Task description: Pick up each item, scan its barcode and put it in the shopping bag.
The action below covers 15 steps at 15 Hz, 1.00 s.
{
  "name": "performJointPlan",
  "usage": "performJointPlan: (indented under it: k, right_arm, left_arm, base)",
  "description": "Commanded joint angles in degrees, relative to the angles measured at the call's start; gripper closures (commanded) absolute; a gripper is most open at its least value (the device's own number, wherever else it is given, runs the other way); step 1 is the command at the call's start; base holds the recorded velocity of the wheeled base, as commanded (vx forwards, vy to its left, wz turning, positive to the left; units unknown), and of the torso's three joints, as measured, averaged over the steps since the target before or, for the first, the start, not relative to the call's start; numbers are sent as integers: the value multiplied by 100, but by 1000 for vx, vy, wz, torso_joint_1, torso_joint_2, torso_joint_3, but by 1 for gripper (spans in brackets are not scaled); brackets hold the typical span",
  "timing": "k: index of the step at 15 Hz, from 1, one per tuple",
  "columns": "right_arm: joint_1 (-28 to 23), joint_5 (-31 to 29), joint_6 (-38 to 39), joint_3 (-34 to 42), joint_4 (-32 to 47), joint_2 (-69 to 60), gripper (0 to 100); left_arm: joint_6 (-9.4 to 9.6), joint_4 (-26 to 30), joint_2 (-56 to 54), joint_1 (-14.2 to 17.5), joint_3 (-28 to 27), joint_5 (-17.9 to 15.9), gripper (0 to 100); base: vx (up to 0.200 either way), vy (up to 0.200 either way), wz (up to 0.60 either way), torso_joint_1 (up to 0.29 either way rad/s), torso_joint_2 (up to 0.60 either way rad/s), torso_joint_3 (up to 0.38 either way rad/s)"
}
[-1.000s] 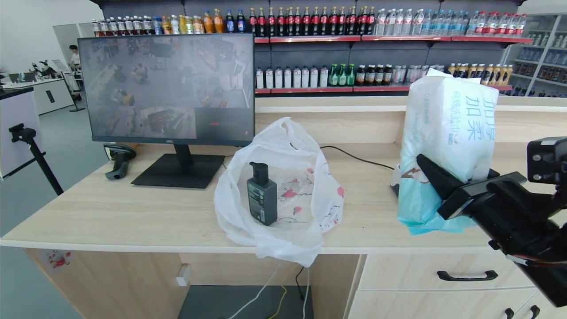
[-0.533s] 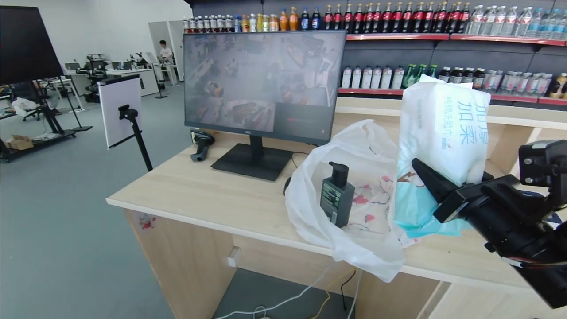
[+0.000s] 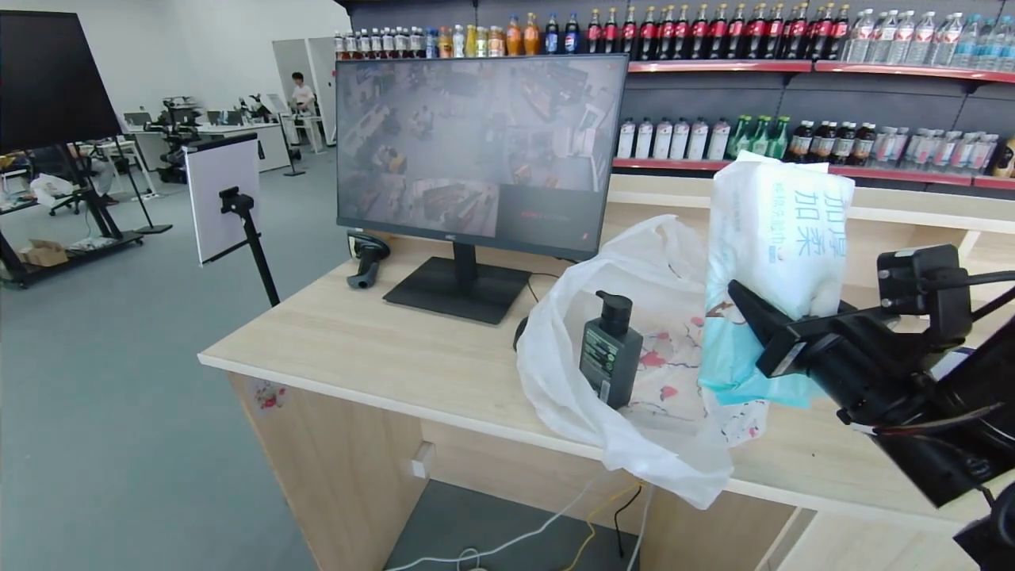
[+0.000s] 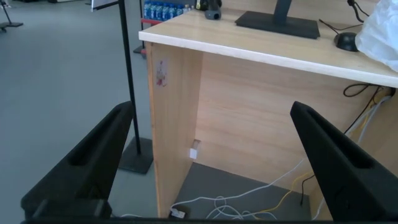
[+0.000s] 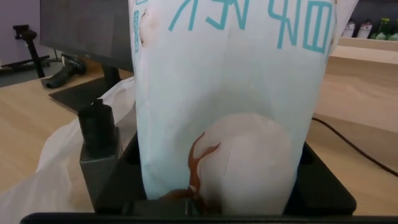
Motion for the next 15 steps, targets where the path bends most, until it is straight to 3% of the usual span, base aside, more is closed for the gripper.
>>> performJointPlan:
  k: [1,4,8,15]
  right_arm:
    - [109,25,-1,-340,-8,574,100]
    - [162,122,-10,-1095,-8,1374,100]
    - [-32,122,-1,-1491,-8,1690,100]
    - [-14,122,-10,-1341,-8,1778,100]
  left_arm:
    - [0,-2,-2,-4,0,1,0]
    - [35,-2,-2,-4,0,-7,0]
    - [79,-37,-2,-4,0,-7,0]
    - [88,-10,-2,-4,0,-16,0]
  base:
    - [0,0,0,0,0,0]
    - [0,0,0,0,0,0]
    - [0,0,0,0,0,0]
    - [0,0,0,0,0,0]
